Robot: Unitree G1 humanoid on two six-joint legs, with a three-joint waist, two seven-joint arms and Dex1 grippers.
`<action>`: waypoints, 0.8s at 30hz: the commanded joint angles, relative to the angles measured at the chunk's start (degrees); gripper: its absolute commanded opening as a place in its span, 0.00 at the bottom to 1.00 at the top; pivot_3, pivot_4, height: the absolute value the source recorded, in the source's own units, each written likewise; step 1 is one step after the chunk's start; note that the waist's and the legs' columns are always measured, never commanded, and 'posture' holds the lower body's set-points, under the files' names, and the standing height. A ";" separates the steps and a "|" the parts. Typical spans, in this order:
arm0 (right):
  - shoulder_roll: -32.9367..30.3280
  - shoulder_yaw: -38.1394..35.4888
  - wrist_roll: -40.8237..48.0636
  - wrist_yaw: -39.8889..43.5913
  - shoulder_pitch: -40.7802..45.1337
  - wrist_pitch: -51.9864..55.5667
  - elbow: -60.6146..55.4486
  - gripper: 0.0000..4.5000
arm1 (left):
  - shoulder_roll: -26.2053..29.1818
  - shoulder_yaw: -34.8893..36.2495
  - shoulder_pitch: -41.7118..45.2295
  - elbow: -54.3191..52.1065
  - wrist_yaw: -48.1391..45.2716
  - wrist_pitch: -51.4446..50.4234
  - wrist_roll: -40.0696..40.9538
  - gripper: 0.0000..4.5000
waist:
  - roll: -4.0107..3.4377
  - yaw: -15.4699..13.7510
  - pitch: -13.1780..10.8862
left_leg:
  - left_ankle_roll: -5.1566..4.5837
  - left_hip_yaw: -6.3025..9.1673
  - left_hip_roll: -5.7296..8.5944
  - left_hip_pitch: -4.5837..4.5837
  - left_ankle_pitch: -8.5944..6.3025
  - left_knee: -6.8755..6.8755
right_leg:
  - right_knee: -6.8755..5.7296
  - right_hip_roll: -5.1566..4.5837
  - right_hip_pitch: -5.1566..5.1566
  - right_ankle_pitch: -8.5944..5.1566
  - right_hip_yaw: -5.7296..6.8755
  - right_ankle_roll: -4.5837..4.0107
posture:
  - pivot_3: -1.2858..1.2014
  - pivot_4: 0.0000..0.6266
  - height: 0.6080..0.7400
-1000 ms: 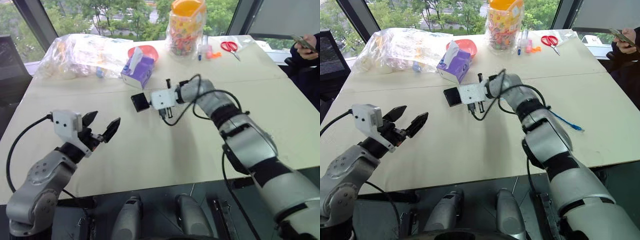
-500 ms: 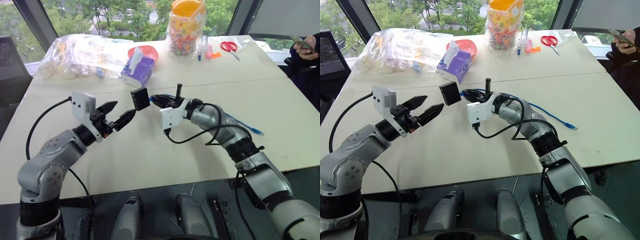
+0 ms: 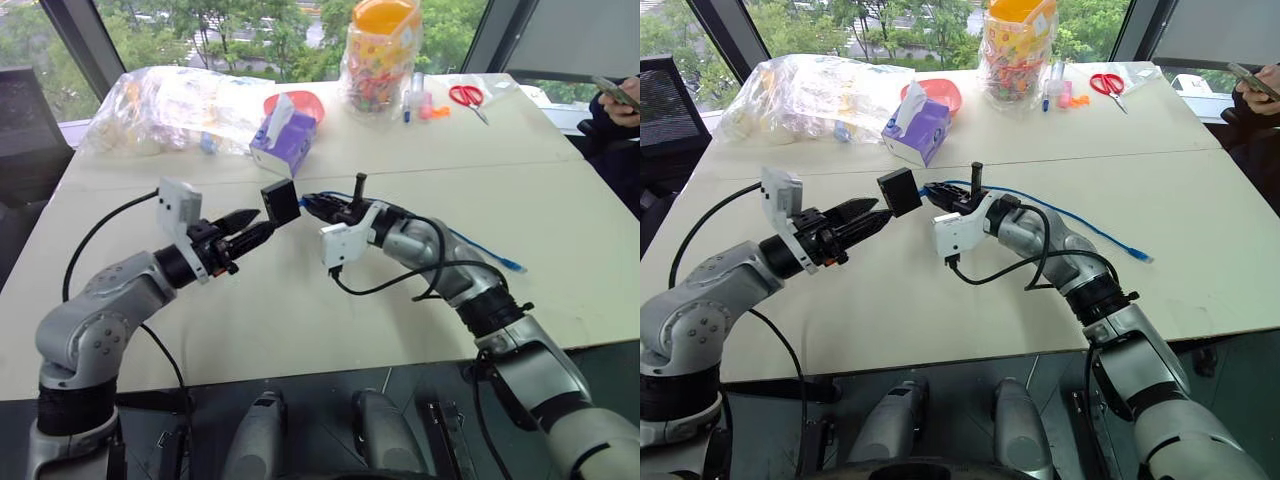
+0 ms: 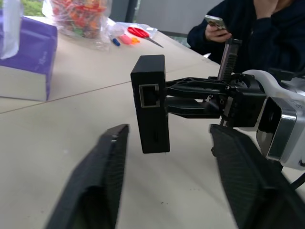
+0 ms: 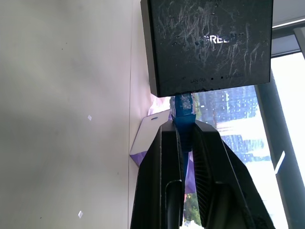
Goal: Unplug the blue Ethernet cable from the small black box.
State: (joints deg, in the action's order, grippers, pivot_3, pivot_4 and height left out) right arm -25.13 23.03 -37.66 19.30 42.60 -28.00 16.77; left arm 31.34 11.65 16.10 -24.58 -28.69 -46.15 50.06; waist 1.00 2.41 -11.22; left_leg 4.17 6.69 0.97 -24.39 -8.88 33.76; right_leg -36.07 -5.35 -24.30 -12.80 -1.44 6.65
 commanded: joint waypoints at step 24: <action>-2.42 -0.96 0.75 0.51 -2.37 -1.59 -9.02 0.00 | -2.77 -2.73 4.75 3.82 -3.55 1.59 -4.08 0.46 | 0.01 0.02 0.00 | 0.00 0.00 0.00 0.00 0.00 0.00 | 0.00 0.00 0.00 0.00 0.00 0.00 | 0.52 0.24 0.91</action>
State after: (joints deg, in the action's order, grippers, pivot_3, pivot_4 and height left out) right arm -28.22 22.20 -38.04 20.11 39.45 -27.97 11.61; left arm 28.68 9.07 19.91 -18.86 -31.64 -45.26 45.50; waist 1.02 2.43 -11.22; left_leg 4.17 6.69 0.97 -24.39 -8.88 33.76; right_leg -36.06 -5.35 -24.30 -12.80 -1.44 6.65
